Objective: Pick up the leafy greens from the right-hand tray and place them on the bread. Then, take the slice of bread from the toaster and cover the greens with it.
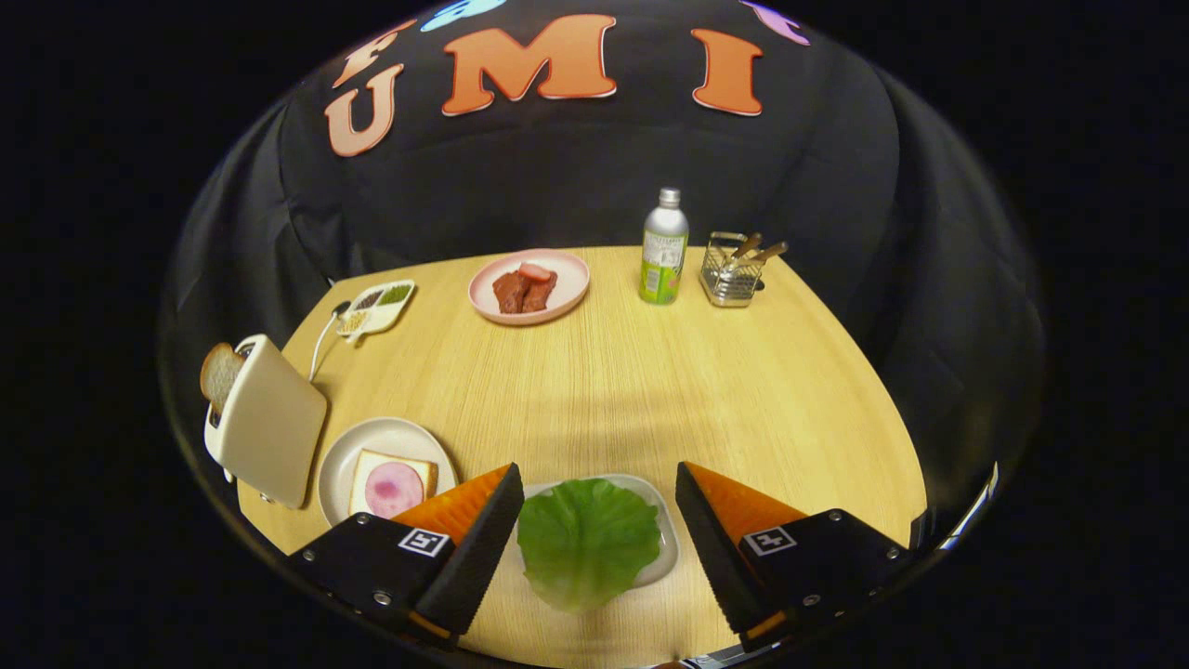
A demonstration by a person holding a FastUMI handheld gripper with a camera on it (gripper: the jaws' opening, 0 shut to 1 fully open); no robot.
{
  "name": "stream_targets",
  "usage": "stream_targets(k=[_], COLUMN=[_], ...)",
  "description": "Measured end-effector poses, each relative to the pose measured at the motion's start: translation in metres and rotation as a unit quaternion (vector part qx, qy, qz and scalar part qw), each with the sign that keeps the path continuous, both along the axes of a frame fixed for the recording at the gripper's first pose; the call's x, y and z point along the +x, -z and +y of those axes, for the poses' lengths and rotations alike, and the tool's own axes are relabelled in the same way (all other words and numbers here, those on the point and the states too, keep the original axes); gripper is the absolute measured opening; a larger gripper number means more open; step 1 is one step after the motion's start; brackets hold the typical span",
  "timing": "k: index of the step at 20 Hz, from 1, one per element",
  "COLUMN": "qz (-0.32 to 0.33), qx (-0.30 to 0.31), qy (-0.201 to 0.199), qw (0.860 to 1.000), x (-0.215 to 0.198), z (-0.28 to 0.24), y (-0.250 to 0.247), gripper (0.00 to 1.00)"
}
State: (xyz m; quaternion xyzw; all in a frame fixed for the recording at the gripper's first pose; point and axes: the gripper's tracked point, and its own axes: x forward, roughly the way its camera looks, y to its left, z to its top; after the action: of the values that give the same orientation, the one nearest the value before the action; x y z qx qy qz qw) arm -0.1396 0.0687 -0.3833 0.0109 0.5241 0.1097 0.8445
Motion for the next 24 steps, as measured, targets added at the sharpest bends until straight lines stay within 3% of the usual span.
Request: stream_targets(k=[5,12,19,22,24], qz=[0.087,0.156,0.178,0.157,0.156], qx=[-0.016,-0.056,-0.048,-0.050,-0.046], qy=[-0.024,-0.046,-0.019,-0.022,-0.026], qw=[0.996,0.985,0.983,0.986,0.986], x=[-0.032,-0.052,-0.057,-0.056,-0.055], z=[0.003,0.006,0.008,0.011,0.012], y=[0.047,0.085,0.096,0.095,0.095], gripper=[0.99,0.96,0.76,0.32,0.12])
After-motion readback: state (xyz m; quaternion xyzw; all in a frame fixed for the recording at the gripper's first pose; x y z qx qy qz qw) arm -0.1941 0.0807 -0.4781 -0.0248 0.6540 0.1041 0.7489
